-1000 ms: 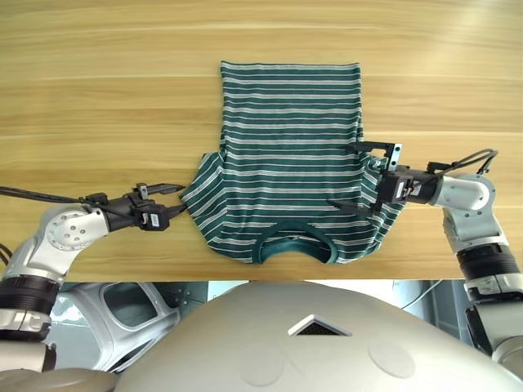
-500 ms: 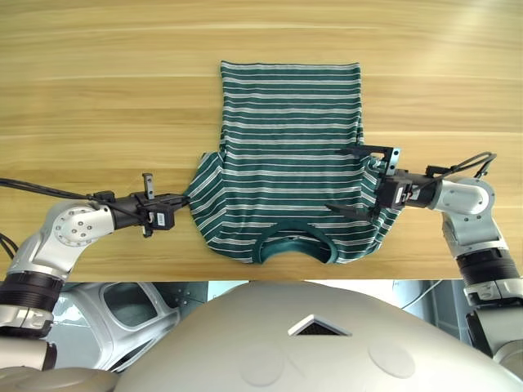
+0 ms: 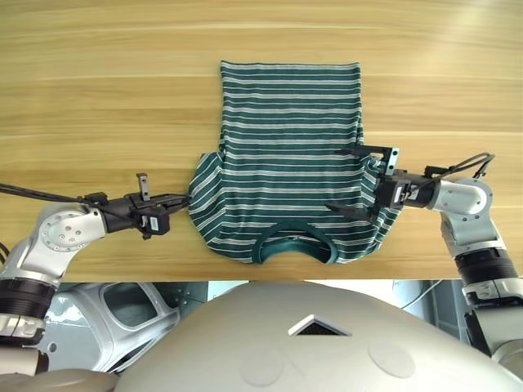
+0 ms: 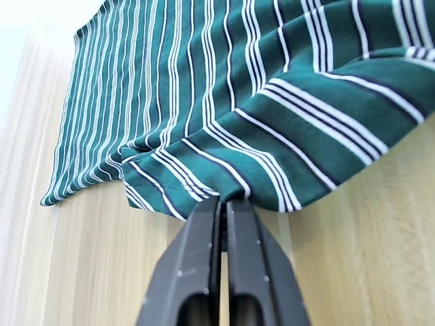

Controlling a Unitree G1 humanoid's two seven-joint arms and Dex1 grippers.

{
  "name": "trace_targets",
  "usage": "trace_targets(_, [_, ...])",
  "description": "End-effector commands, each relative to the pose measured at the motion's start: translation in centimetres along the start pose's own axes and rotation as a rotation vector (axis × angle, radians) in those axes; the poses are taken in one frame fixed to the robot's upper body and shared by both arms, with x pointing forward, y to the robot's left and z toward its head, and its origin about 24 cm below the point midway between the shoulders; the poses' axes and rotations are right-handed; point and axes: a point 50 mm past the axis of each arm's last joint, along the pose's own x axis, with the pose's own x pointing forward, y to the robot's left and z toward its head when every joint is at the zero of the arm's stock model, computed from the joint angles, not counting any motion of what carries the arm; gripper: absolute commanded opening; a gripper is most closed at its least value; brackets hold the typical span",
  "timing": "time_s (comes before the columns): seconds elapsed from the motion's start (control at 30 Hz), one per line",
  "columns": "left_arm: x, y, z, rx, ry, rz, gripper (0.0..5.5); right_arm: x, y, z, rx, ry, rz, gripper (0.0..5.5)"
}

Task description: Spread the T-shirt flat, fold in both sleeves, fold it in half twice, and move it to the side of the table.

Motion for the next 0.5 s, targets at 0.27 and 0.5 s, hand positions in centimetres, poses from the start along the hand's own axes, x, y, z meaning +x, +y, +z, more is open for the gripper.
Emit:
trace_targets(0.27, [0.6, 3.6, 0.8, 0.131, -0.047, 0.071, 0.02, 1.0, -0.4, 0.4, -0.028, -0.024, -0.001, 5.40])
trace_targets(0.5, [5.0, 4.1, 2.0, 0.186, -0.159, 0.048, 0.02, 1.4, -0.3, 0.4, -0.034, -0.033, -0.002, 5.40])
